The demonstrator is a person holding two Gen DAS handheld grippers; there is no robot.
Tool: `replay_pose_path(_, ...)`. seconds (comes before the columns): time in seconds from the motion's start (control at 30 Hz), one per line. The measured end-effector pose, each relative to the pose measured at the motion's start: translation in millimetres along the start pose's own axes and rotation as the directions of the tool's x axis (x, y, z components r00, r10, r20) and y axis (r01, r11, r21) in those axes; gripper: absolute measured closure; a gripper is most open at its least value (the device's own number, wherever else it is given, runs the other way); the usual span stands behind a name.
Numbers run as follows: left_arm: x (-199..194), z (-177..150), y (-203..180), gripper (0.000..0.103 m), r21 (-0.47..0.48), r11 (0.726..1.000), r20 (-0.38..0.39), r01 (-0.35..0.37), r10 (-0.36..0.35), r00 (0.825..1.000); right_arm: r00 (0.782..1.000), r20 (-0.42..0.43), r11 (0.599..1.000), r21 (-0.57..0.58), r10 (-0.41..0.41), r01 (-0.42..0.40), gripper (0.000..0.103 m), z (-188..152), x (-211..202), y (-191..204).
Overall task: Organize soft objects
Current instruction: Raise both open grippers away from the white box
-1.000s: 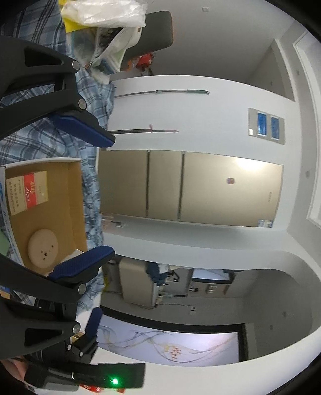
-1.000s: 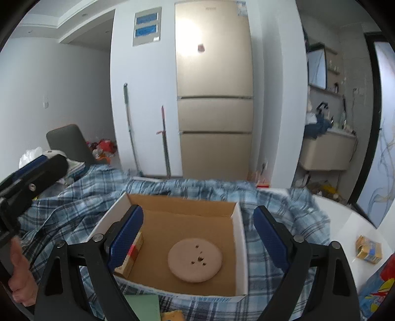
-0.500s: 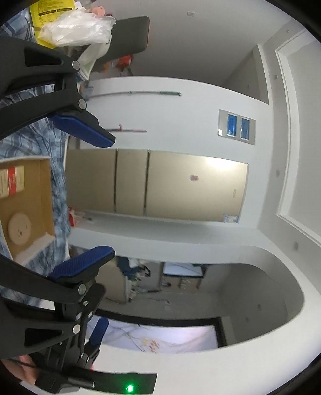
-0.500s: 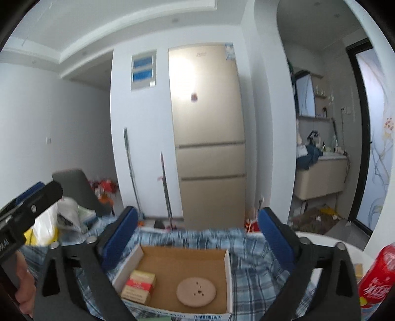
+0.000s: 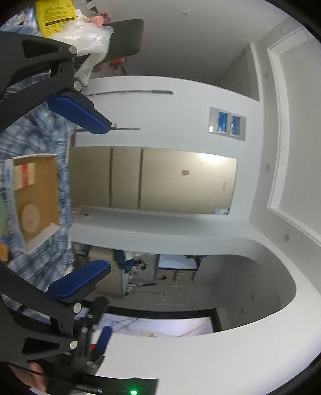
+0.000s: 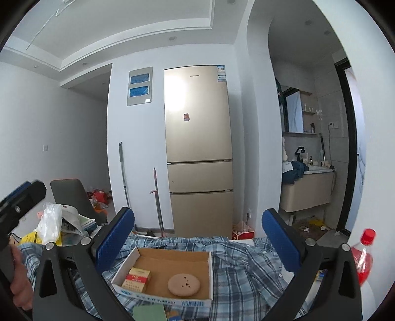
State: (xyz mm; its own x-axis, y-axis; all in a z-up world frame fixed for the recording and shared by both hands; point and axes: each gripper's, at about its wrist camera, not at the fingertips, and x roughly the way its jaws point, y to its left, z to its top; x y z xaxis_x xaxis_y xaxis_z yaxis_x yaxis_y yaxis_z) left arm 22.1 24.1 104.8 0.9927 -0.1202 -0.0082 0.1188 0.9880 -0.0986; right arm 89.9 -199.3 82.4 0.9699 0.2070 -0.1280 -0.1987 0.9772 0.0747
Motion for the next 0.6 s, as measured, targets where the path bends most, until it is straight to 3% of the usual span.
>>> replay_pose_path(0.43, -6, -55, -15, 0.000, 0.081, 0.997, -0.089, 0.008, -0.001, 0.996, 0.997, -0.072, 1.000, 0.011, 0.020, -0.019, 0.000, -53, -10, -11)
replay_pose_path(0.6, 5, -75, -4, 0.000, -0.010, 0.999, -0.137, 0.048, -0.049, 0.989, 0.996, -0.081, 1.000, -0.004, -0.022, 0.021, 0.000, -74, -6, -15)
